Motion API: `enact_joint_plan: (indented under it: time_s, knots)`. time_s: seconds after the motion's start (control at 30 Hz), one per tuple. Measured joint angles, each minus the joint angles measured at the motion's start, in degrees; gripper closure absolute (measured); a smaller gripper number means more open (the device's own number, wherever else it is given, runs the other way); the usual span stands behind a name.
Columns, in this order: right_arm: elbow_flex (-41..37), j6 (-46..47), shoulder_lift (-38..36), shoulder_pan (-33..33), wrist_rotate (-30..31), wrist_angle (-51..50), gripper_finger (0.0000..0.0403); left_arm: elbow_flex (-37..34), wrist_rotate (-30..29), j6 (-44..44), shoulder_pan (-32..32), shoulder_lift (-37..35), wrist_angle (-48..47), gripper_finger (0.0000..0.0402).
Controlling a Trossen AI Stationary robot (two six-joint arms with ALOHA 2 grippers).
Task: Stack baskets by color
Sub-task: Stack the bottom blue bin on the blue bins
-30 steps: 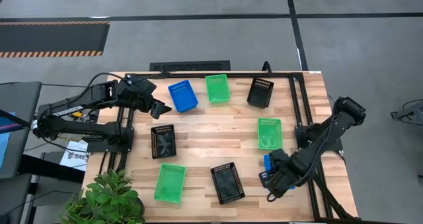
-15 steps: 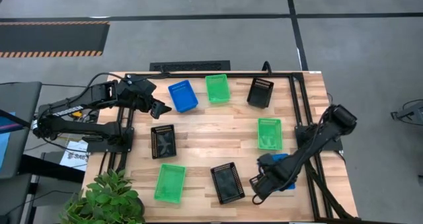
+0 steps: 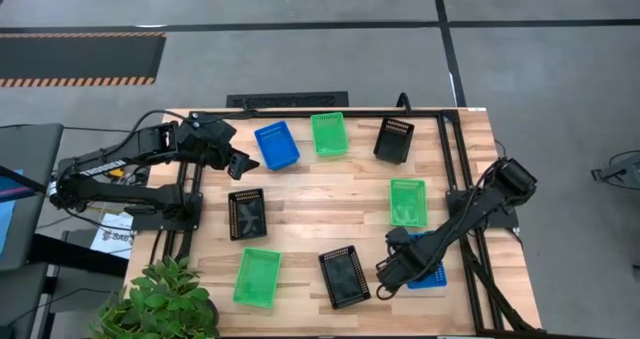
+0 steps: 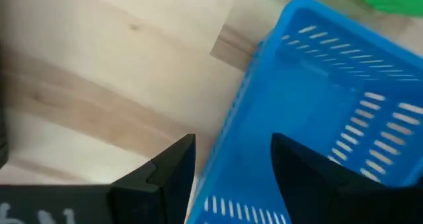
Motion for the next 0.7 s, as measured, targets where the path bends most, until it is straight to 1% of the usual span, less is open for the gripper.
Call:
enact_joint_plan:
  time_s: [0.1,0.17,0.23,0.33,0.5,0.53,0.6,0.7]
  knots:
    - [-2.8,1.7,-0.3,0.0,-0.6,4.6,0.0184,0.0,0.0,0.0,0.0,0.0,0.0,0.0136]
    - [-2.9,1.5,-0.4,0.0,-0.6,4.4,0.0188,0.0,0.0,0.0,0.0,0.0,0.0,0.0136]
    - [-3.0,1.0,-0.4,-0.3,-0.6,4.4,0.0203,0.0,0.0,0.0,0.0,0.0,0.0,0.0136]
    - [-3.0,0.9,-0.4,-0.9,-0.6,4.3,0.0252,0.0,-0.5,-0.1,0.0,0.0,0.0,0.0136]
    - [-3.0,0.7,-0.4,-1.5,-1.1,4.1,0.0363,0.0,-1.4,-0.1,0.0,0.0,0.0,0.0136]
    - [-2.9,0.5,-0.5,-1.7,-1.5,4.2,0.038,0.0,-1.4,0.1,0.0,0.0,0.0,0.0136]
    - [-2.9,-1.0,-0.5,-2.0,-2.7,4.1,0.039,0.0,-1.5,0.8,0.0,0.0,0.0,0.0136]
    - [-2.9,-2.3,-0.5,-2.8,-4.2,4.0,0.0381,0.0,-1.6,1.3,0.0,0.0,0.0,0.0136]
